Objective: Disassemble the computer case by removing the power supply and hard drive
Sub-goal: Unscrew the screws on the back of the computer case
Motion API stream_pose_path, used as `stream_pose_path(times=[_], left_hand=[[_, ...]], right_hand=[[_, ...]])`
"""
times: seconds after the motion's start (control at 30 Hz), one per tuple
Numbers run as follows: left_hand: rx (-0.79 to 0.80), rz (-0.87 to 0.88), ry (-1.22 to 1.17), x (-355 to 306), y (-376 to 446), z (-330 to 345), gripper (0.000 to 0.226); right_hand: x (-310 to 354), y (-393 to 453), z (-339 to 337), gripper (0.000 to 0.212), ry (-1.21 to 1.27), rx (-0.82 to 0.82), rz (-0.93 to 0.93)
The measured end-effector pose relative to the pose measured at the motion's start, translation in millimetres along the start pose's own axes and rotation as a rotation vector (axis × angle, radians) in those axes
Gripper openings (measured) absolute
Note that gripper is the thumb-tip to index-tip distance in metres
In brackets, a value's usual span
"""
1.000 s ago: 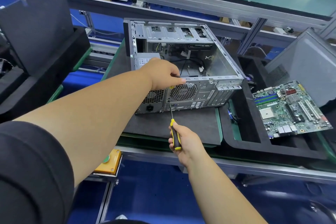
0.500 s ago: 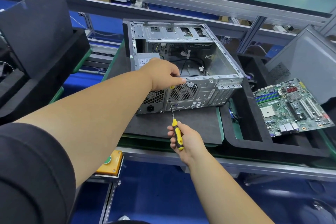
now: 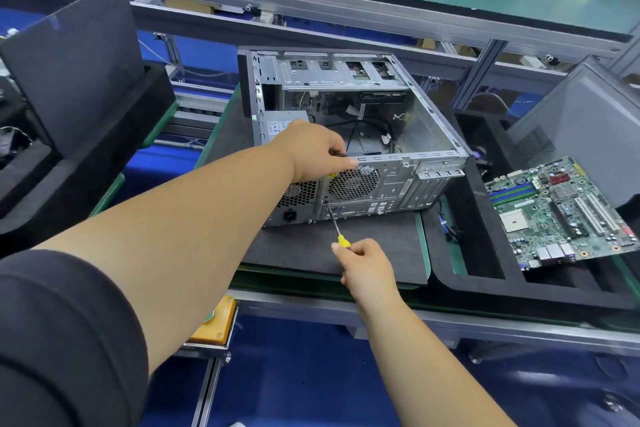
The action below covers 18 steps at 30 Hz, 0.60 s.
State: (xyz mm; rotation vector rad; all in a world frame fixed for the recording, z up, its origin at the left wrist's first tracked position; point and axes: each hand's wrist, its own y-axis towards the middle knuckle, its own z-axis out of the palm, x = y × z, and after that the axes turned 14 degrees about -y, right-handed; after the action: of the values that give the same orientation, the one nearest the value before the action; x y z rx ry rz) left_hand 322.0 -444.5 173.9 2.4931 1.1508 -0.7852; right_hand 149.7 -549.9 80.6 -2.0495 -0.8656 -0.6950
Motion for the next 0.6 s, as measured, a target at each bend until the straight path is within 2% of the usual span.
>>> stream_pose_path(times=[0.07, 0.13, 0.3, 0.43, 0.57, 0.6], left_hand=[[0.002, 0.003, -0.001, 0.7, 0.4, -0.5, 0.041], [0.003, 0.004, 0.001, 0.9, 0.3, -0.7, 0.040], [-0.007, 0.018, -0.021, 0.5, 1.4, 1.1, 0.037], [0.004, 0.007, -0.015, -0.3, 0.7, 0.2, 0.039], [0.005, 0.007, -0.010, -0.8, -0.3, -1.2, 0.039], [0.007, 0.005, -0.009, -0.6, -0.5, -1.5, 0.039]], right_hand=[[5.7, 1.1, -1.5, 0.032, 0.053, 0.094, 0.072], [9.5, 1.3, -1.0, 0.040, 0.230, 0.196, 0.172], [7.9, 4.1, 1.5, 0.035, 0.348, 0.232, 0.261], [0.6, 2.7, 7.3, 0.022, 0.321, 0.140, 0.139], [-1.5, 1.8, 7.7, 0.025, -0.013, -0.099, -0.055], [-0.7, 1.5, 7.1, 0.024, -0.079, -0.112, -0.080]])
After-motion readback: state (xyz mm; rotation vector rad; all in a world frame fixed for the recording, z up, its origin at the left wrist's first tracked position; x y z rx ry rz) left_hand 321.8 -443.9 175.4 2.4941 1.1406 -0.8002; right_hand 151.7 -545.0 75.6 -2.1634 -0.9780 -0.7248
